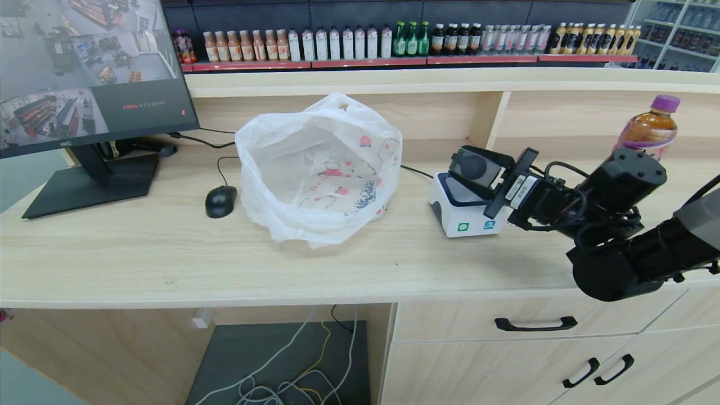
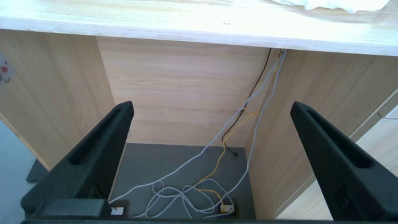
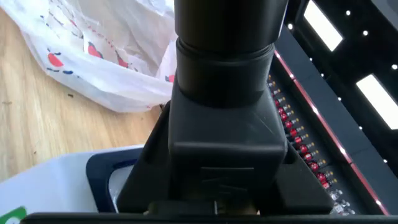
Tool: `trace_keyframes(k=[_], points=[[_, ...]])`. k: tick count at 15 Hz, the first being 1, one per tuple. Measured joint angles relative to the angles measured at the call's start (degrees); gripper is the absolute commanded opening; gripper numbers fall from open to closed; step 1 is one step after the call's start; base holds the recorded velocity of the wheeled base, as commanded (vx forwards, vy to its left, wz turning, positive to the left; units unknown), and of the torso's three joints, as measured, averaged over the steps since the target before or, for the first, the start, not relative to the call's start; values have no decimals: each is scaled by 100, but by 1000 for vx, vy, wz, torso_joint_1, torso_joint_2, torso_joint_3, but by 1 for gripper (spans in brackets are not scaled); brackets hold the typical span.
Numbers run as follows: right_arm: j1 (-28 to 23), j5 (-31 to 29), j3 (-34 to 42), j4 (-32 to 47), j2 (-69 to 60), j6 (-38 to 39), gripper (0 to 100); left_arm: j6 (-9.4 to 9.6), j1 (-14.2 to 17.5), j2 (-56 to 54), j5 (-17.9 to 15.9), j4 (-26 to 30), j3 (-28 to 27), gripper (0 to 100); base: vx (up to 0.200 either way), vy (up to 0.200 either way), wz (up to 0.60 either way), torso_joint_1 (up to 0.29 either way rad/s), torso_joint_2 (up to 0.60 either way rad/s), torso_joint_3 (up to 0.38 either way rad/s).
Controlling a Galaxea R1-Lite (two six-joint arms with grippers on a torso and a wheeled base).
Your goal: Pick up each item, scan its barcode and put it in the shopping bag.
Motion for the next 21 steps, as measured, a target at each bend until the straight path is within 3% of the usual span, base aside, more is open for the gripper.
trace_keyframes(k=[21], points=[[-79,107,639,-202,-205,85,0,0,-5,0,-2,0,0,100,0,0,0,0,0,0]])
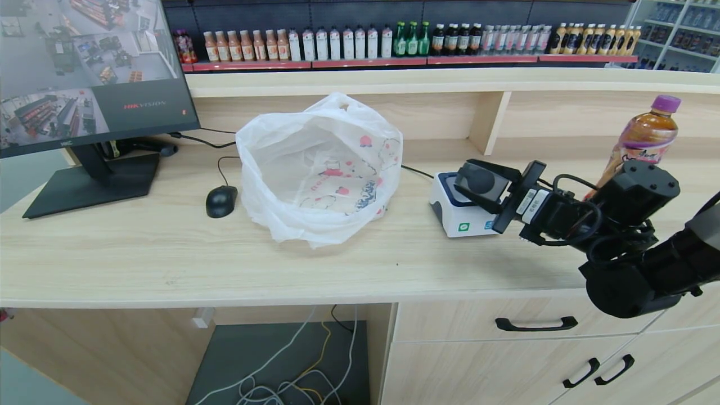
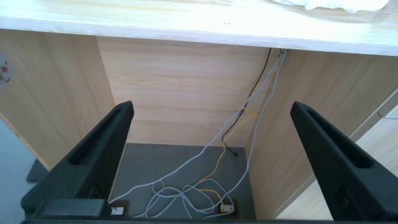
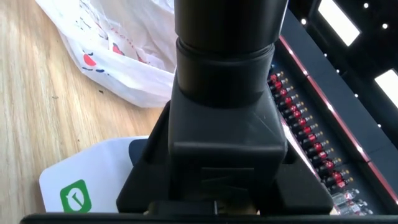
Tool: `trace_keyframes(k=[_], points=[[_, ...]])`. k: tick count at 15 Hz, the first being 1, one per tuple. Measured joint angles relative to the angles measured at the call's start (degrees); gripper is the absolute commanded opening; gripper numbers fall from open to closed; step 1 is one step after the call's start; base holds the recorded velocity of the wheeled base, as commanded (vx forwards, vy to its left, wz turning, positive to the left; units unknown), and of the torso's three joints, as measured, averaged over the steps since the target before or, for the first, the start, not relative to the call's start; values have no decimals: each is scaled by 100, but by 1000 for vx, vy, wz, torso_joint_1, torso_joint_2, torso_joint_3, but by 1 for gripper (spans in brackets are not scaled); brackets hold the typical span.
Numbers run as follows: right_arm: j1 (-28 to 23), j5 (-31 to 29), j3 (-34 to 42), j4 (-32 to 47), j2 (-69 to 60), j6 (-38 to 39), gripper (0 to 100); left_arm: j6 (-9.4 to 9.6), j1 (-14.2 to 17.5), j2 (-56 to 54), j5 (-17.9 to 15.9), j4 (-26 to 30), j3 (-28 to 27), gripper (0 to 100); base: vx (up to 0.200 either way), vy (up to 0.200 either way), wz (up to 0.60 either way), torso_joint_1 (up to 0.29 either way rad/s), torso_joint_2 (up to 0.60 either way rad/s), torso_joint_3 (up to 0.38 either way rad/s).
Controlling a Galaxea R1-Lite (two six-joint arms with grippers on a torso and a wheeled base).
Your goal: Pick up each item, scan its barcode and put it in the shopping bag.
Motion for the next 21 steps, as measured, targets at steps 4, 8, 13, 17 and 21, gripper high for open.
trace_keyframes(k=[4,8,13,17,21], points=[[38,-41,107,5,-145,16,0,0,5,0,2,0,0,100,0,0,0,0,0,0],[85,-332,397,46,-540,311,0,0,5,0,2,0,0,100,0,0,0,0,0,0],[344,-1479,1200,77,-1647,1308,0,0,0,0,2,0,0,100,0,0,0,0,0,0],[523,-2244,1888,117,-2403,2442,0,0,5,0,2,0,0,100,0,0,0,0,0,0],[568,-2800,2002,88,-2538,3457,0,51,-2,0,2,0,0,100,0,0,0,0,0,0]])
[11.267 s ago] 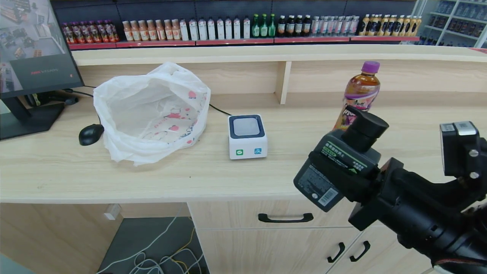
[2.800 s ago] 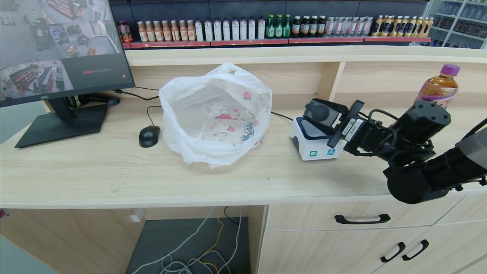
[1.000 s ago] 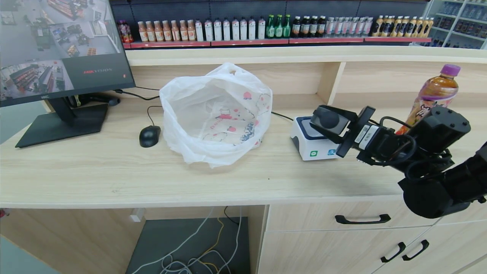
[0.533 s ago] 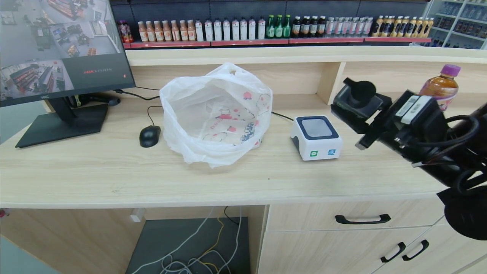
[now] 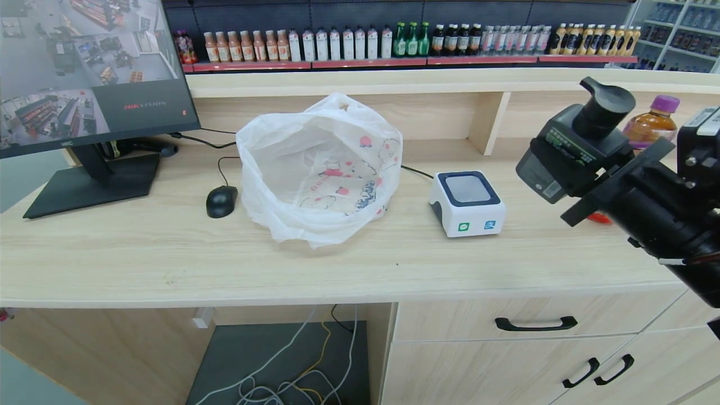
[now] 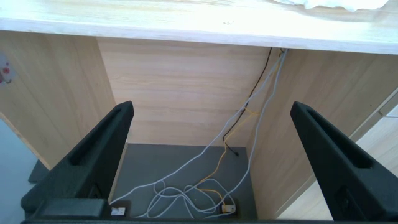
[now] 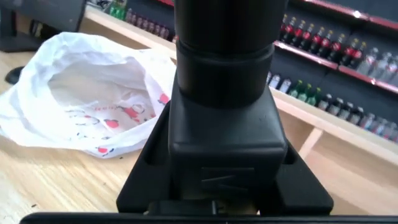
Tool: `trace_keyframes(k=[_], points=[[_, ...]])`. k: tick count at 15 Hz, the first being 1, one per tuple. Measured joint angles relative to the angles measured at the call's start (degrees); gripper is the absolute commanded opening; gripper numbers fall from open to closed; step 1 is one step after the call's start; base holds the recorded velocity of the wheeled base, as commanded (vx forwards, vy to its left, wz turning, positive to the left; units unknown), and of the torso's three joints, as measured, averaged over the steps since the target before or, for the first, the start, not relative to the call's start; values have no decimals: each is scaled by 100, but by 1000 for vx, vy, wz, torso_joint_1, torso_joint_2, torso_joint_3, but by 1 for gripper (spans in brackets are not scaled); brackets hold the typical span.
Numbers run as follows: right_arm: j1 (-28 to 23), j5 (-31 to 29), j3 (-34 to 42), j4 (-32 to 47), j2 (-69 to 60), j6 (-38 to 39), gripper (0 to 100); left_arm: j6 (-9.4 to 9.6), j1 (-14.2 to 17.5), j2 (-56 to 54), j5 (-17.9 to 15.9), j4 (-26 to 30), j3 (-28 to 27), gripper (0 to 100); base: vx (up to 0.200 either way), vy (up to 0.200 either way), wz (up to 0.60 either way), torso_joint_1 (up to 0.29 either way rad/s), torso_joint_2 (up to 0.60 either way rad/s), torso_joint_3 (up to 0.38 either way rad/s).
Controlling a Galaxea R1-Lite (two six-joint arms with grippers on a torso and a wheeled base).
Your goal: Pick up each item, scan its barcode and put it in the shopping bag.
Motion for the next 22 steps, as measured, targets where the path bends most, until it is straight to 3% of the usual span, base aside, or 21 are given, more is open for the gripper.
trace_keyframes(k=[2,4,7,18,22], points=[[11,-497,24,-20,2,323,0,-16,0,0,0,5,0,100,0,0,0,0,0,0],[199,-1457,0,-17,2,758,0,-20,0,0,0,2,0,100,0,0,0,0,0,0],[606,-1950,35,0,5,1009,0,-24,0,0,0,2,0,100,0,200,0,1,1,4],[1130,-2386,22,11,16,1304,0,-29,5,0,0,0,0,100,0,200,0,4,3,3],[1273,-2364,-318,123,122,1385,0,-30,5,0,0,0,0,100,0,200,0,0,2,5]])
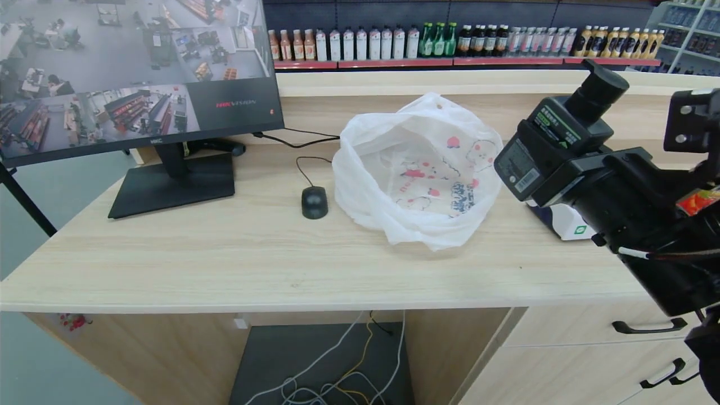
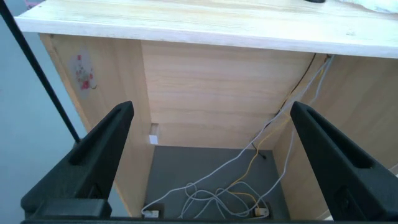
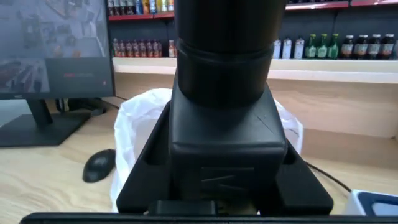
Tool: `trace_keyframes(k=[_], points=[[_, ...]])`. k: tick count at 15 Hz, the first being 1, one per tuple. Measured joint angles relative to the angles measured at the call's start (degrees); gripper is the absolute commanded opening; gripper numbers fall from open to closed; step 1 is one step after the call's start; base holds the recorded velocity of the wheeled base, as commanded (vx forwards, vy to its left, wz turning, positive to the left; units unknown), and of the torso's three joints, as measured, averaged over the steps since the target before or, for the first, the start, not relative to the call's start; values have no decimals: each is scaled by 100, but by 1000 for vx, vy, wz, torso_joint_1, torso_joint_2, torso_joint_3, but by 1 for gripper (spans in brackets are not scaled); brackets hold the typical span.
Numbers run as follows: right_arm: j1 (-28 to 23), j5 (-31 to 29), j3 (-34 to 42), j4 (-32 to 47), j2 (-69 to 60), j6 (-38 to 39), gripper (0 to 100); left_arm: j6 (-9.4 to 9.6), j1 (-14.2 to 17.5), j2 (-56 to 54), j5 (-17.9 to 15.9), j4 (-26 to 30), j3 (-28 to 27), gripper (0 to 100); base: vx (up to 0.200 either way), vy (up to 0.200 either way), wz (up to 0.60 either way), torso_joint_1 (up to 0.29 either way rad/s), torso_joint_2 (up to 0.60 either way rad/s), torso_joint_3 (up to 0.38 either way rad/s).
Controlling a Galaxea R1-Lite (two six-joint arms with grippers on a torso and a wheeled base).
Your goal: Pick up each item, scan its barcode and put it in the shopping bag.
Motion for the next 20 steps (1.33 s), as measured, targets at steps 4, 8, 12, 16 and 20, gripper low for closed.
trace_keyframes(k=[4,8,12,16,20], points=[[105,66,-906,544,333,310,0,0,0,0,0,0,0,100,0,50,0,1,1,1],[118,394,-1948,719,958,323,0,4,0,0,-2,2,0,100,0,0,0,0,0,0],[78,518,-2968,1495,1532,374,0,6,2,0,0,0,0,100,0,0,0,0,0,0],[39,841,-3530,1765,1782,549,0,6,-5,0,0,0,0,100,0,0,0,0,0,0],[-44,962,-4038,2189,2276,891,0,4,0,0,0,0,0,100,0,0,0,0,0,0]])
